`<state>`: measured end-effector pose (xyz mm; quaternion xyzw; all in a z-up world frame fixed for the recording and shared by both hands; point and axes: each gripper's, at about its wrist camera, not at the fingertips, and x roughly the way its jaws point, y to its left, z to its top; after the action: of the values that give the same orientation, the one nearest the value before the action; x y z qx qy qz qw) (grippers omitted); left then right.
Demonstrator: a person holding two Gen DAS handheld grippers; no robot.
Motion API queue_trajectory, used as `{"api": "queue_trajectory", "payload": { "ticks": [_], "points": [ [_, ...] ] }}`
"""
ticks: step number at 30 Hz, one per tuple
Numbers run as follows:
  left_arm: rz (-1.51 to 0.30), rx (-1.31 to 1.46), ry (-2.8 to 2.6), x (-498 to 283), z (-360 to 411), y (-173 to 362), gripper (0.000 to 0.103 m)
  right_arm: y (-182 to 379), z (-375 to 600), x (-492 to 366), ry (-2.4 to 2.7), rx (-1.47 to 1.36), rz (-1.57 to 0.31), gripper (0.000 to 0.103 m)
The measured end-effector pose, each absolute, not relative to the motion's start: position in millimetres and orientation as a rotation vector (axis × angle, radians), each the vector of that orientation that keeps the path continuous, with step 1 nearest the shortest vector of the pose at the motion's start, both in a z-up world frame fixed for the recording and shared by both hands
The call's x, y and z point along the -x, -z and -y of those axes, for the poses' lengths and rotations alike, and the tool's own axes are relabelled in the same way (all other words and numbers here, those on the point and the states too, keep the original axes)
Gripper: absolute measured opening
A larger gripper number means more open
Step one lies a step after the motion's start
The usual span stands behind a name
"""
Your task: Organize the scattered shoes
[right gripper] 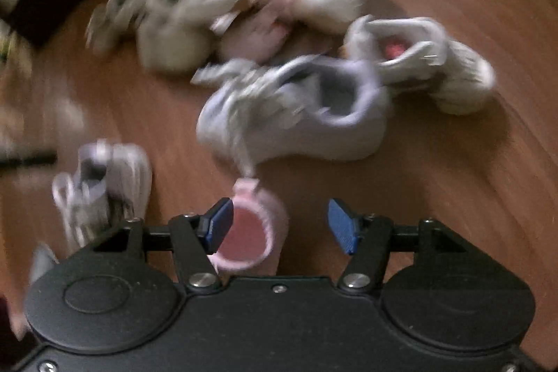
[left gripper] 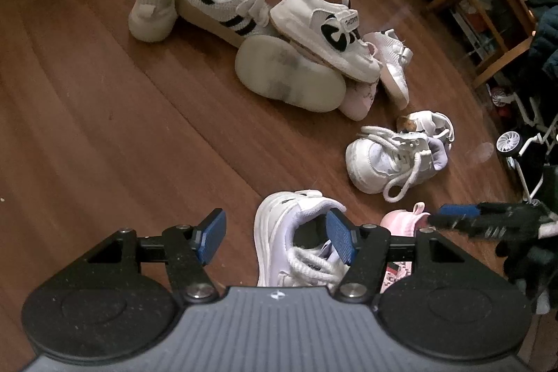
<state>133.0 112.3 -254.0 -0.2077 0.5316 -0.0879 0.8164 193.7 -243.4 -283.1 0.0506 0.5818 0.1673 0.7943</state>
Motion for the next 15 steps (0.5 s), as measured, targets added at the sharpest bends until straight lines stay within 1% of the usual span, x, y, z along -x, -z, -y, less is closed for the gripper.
{"api": "queue_trajectory", "payload": {
  "ticks": [7, 10, 12, 15],
  "points": [
    [-1.073, 0.347, 0.256, -139.1, -100.4, 242.1, 0.063, 283.8, 281.3, -214.1, -0.126, -0.282, -1.175, 0.061],
    [-1.039, 0.299, 0.315, -147.9, -88.5, 234.0, 0.063, 297.0, 279.0, -228.3, -0.091, -0.307, -1.159, 0.055],
    [-1.029, 0.262, 0.357, -154.4, -78.0, 230.0, 0.063, 306.5, 278.6, -235.8, -0.091, -0.32, -1.171, 0.053],
    [-1.03, 0.216, 0.409, -166.7, -61.2, 227.0, 0.063, 314.8, 272.4, -241.3, -0.117, -0.3, -1.194, 0.043]
  ]
}}
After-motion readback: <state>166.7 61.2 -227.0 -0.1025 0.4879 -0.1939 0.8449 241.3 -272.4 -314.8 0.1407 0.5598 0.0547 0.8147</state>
